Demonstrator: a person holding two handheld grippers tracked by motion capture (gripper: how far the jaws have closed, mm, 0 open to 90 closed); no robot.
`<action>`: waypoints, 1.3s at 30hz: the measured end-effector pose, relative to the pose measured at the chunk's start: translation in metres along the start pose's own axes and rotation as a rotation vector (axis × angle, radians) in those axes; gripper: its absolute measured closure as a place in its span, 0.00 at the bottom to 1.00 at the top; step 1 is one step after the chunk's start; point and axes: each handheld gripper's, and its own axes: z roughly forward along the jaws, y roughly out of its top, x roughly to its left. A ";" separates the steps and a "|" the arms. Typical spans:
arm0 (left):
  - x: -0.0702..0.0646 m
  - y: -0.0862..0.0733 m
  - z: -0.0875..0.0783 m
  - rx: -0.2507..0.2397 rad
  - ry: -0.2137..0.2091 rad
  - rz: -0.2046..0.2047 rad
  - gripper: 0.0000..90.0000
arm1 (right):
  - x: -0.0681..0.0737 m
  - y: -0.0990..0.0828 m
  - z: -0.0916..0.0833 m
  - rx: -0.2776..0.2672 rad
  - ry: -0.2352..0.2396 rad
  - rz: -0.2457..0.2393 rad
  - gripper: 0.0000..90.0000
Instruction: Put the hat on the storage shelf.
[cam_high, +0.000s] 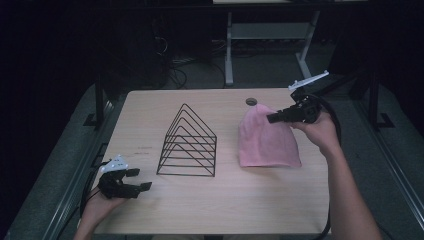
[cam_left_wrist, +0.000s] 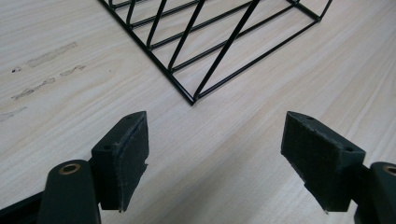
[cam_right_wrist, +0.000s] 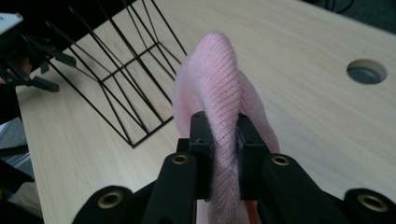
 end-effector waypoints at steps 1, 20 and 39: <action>0.000 0.000 0.000 0.000 0.000 0.000 0.26 | 0.000 0.000 0.000 0.000 0.000 0.000 0.89; -0.004 0.041 -0.017 0.017 -0.088 0.061 0.26 | 0.019 0.032 -0.032 -0.033 -0.028 -0.045 0.89; -0.010 0.087 -0.041 -0.001 -0.153 0.147 0.26 | 0.051 0.073 -0.043 -0.078 0.018 -0.138 0.89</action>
